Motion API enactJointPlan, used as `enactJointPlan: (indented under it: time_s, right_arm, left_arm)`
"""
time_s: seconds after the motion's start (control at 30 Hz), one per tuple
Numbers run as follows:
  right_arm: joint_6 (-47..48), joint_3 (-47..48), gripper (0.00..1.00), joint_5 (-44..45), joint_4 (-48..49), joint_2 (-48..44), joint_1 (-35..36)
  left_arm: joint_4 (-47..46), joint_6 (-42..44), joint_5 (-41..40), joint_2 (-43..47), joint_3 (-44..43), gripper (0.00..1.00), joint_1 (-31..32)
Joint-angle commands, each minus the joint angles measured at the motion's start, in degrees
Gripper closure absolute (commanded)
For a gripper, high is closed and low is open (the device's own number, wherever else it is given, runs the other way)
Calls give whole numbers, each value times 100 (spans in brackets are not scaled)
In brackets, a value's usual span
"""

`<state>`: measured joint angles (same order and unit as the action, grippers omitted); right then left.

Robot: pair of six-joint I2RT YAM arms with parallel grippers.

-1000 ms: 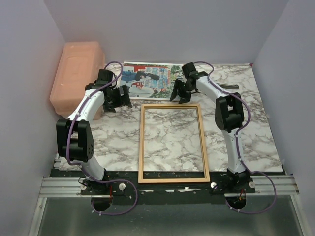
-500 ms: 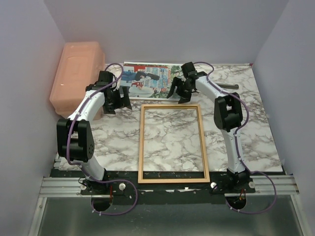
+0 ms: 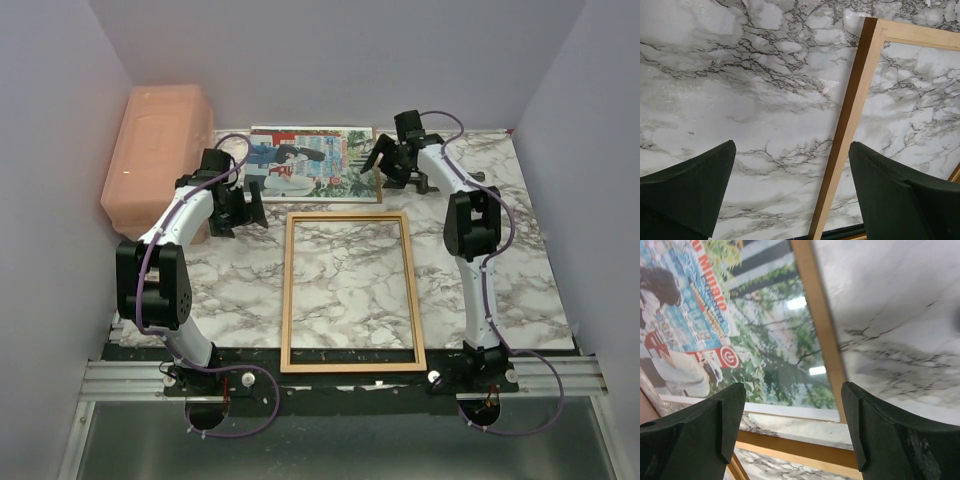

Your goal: Put the photo into the frame

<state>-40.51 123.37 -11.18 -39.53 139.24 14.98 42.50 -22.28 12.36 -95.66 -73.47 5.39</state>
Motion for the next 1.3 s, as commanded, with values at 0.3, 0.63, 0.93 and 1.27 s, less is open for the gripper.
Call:
enactJointPlan:
  time_s: [0.3,0.63,0.93,1.27]
  right_arm:
    - [91,-174,19,-305,99,46,-101]
    - [350,-524,20,-218,58,-221,-101]
    - [446,-591,20,-422,1,-247,-106]
    - [742,-483,19,-41,-418,-480,-33]
  left_arm:
    - [-115,28,-106,92,50,2,34]
    - [13,-196,-416,-766,-1306,3,84]
    - [475,-337,-981,-2108,-3108,2,123]
    - [417,-217,-797,-2135,-3336,1,139]
